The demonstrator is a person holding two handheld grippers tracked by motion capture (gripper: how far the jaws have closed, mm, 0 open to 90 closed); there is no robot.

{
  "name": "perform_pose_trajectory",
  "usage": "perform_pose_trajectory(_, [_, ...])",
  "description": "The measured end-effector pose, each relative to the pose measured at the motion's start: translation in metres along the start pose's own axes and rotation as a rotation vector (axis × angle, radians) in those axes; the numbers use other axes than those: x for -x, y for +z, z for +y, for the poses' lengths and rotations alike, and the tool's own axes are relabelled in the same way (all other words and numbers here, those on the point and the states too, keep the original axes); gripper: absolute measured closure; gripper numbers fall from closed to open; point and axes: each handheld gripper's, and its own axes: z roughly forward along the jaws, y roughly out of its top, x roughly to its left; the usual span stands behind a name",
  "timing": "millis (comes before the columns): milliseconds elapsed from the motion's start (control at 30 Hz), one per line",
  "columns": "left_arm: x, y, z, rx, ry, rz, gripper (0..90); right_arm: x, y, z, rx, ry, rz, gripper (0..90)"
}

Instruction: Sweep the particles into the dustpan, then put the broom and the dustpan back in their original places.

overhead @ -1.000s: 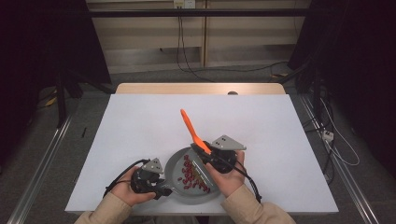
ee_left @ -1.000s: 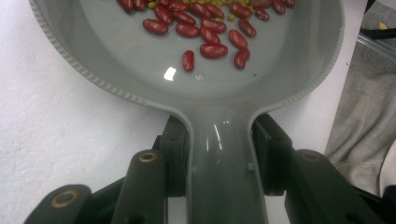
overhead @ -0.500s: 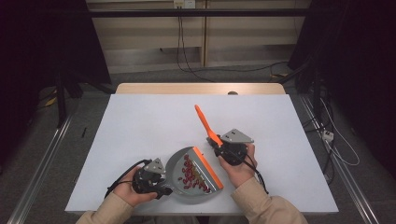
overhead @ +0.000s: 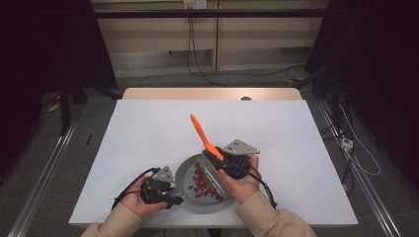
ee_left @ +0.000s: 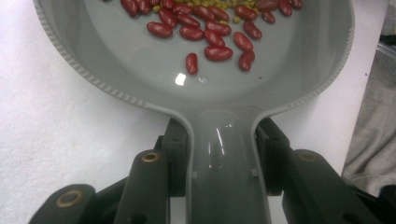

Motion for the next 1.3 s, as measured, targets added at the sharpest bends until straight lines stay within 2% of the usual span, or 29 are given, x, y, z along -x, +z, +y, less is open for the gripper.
perform_pose_trajectory(100, [-0.002, -0.001, -0.003, 0.026, 0.016, 0.025, 63.8, 0.010, -0.005, 0.003, 0.013, 0.005, -0.028, 70.9])
perform_pose_trajectory(233, [-0.006, -0.006, -0.006, 0.068, 0.010, 0.054, 63.8, 0.026, -0.010, 0.002, 0.015, 0.021, -0.058, 70.8])
perform_pose_trajectory(300, [-0.006, -0.008, -0.006, 0.100, 0.006, 0.095, 63.8, 0.034, -0.014, 0.001, 0.017, 0.015, -0.079, 70.8])
perform_pose_trajectory(333, [-0.008, -0.010, -0.006, 0.112, 0.002, 0.085, 63.9, 0.038, -0.016, 0.000, 0.019, 0.014, -0.086, 70.8])
perform_pose_trajectory(367, [-0.008, -0.011, -0.006, 0.119, -0.007, 0.097, 63.8, 0.041, -0.017, 0.000, 0.018, 0.011, -0.094, 70.9])
perform_pose_trajectory(400, [-0.009, -0.012, -0.007, 0.131, -0.012, 0.090, 63.8, 0.045, -0.019, -0.001, 0.020, 0.017, -0.102, 70.8])
perform_pose_trajectory(500, [-0.012, -0.015, -0.008, 0.146, -0.042, 0.113, 63.8, 0.055, -0.025, -0.001, 0.020, 0.031, -0.118, 70.8])
perform_pose_trajectory(567, [-0.015, -0.018, -0.009, 0.163, -0.061, 0.113, 63.8, 0.061, -0.028, -0.001, 0.023, 0.033, -0.127, 70.8])
perform_pose_trajectory(667, [-0.020, -0.024, -0.010, 0.181, -0.091, 0.142, 63.8, 0.068, -0.032, -0.003, 0.016, 0.031, -0.137, 70.8])
perform_pose_trajectory(733, [-0.024, -0.027, -0.012, 0.194, -0.117, 0.155, 63.8, 0.074, -0.035, -0.005, 0.017, 0.049, -0.140, 70.8])
perform_pose_trajectory(767, [-0.026, -0.029, -0.012, 0.198, -0.121, 0.166, 63.8, 0.077, -0.036, -0.006, 0.016, 0.053, -0.145, 70.8])
perform_pose_trajectory(800, [-0.028, -0.030, -0.013, 0.202, -0.145, 0.178, 63.7, 0.080, -0.037, -0.007, 0.014, 0.051, -0.151, 70.8])
perform_pose_trajectory(933, [-0.036, -0.034, -0.016, 0.228, -0.198, 0.221, 63.7, 0.089, -0.042, -0.011, 0.004, 0.059, -0.161, 70.8])
perform_pose_trajectory(1000, [-0.040, -0.035, -0.017, 0.225, -0.222, 0.248, 63.8, 0.093, -0.044, -0.013, 0.004, 0.062, -0.174, 70.8])
perform_pose_trajectory(1133, [-0.048, -0.037, -0.019, 0.233, -0.283, 0.299, 63.8, 0.102, -0.048, -0.017, -0.012, 0.041, -0.209, 70.8])
perform_pose_trajectory(1300, [-0.060, -0.038, -0.024, 0.232, -0.350, 0.355, 63.7, 0.120, -0.057, -0.022, -0.014, 0.072, -0.250, 70.7])
